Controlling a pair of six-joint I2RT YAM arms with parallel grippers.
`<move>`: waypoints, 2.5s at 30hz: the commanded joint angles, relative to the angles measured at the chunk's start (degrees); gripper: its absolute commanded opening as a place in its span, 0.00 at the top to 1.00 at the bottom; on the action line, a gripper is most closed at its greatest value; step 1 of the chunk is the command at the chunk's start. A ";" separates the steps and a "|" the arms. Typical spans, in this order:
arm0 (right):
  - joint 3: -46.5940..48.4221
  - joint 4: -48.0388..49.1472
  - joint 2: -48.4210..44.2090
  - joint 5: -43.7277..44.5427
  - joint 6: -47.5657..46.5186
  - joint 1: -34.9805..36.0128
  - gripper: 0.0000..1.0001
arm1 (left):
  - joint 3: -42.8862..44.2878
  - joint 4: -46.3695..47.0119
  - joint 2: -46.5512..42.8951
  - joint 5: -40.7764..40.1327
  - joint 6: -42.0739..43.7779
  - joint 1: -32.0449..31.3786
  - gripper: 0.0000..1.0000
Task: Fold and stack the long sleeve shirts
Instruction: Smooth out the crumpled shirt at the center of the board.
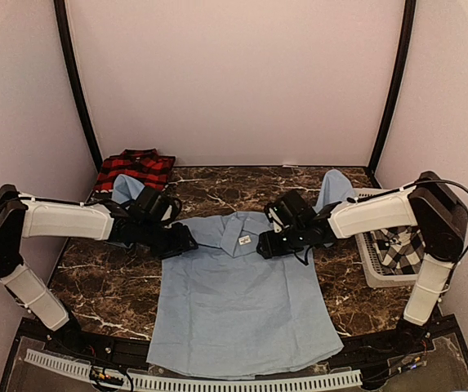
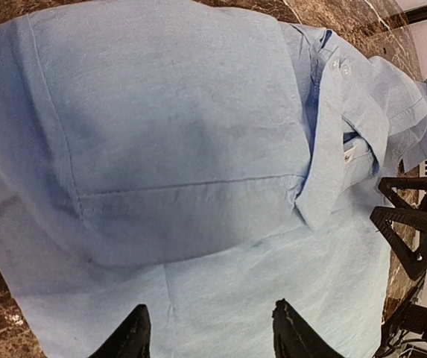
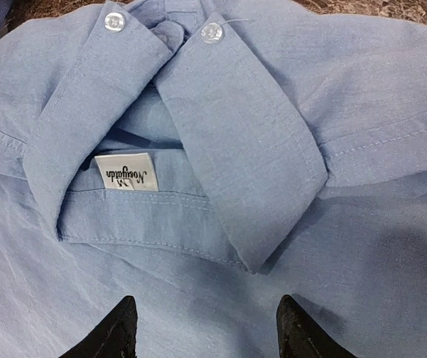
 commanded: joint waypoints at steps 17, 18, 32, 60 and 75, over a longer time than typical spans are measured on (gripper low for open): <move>3.08 8.95 6.36 -4.64 6.07 -4.32 0.56 | 13.88 2.22 13.07 -4.87 1.64 0.47 0.65; 3.54 8.93 6.65 -5.24 6.18 -4.65 0.60 | 14.15 2.21 13.37 -4.87 1.75 0.62 0.69; 14.58 8.55 10.06 -6.84 9.97 -9.30 1.00 | 21.47 2.92 18.22 -0.67 4.54 8.38 0.98; 37.84 2.51 20.50 -13.89 0.48 -14.92 0.57 | 34.72 -3.37 21.06 -1.71 10.39 12.86 0.31; 42.91 1.89 29.08 -14.99 -0.36 -8.05 0.86 | 23.79 -1.33 16.27 0.66 7.80 6.27 0.56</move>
